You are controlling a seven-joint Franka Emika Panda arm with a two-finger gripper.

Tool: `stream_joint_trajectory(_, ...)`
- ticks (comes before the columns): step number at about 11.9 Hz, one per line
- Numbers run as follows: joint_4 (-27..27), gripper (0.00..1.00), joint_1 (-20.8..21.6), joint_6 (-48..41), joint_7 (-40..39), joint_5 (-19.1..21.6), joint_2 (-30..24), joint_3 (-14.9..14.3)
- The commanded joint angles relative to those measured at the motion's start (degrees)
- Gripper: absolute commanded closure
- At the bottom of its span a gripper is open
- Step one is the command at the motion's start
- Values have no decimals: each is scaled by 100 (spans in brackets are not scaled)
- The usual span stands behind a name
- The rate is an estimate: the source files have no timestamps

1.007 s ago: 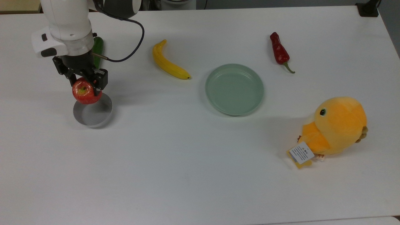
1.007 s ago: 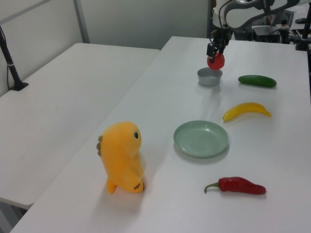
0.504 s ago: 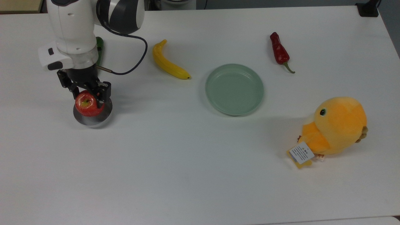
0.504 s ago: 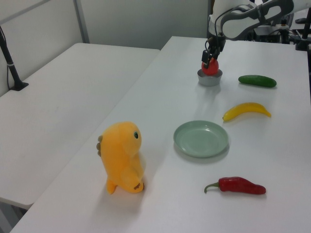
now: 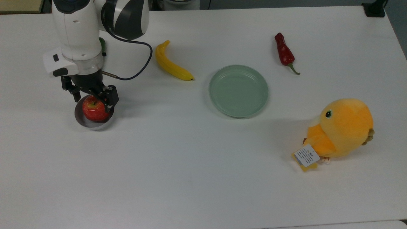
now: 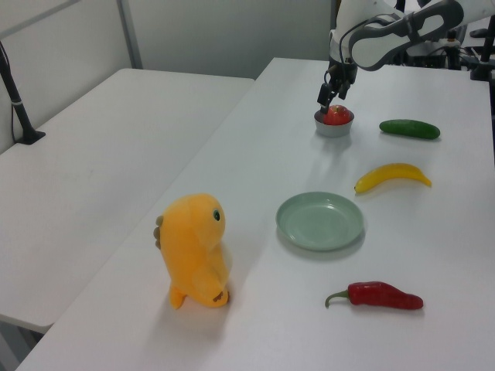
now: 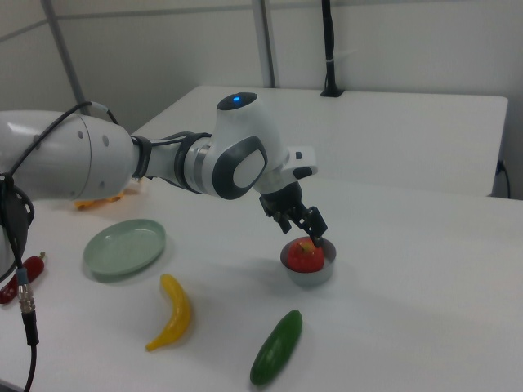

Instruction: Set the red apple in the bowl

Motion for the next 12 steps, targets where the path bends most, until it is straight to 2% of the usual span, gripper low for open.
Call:
stream_joint_trajectory(1, 77, 0, 16, -682, -20, -32, -242, 38)
stream_joint_trajectory(3, 305, 0, 77, -1316, 50, 3, -382, 126)
stream_joint_trajectory(5, 535, 0, 104, -1703, 356, 3, -549, 415)
stream_joint_trajectory(8, 527, 0, 113, -2449, 533, 3, -1023, 942)
stream_joint_trajectory(10, 282, 0, 576, -2558, 595, 3, -1365, 866)
stream_joint_trajectory(11, 54, 0, 840, -2506, 604, 3, -1585, 691)
stream_joint_trajectory(12, -131, 0, 1173, -2444, 604, 29, -1805, 384)
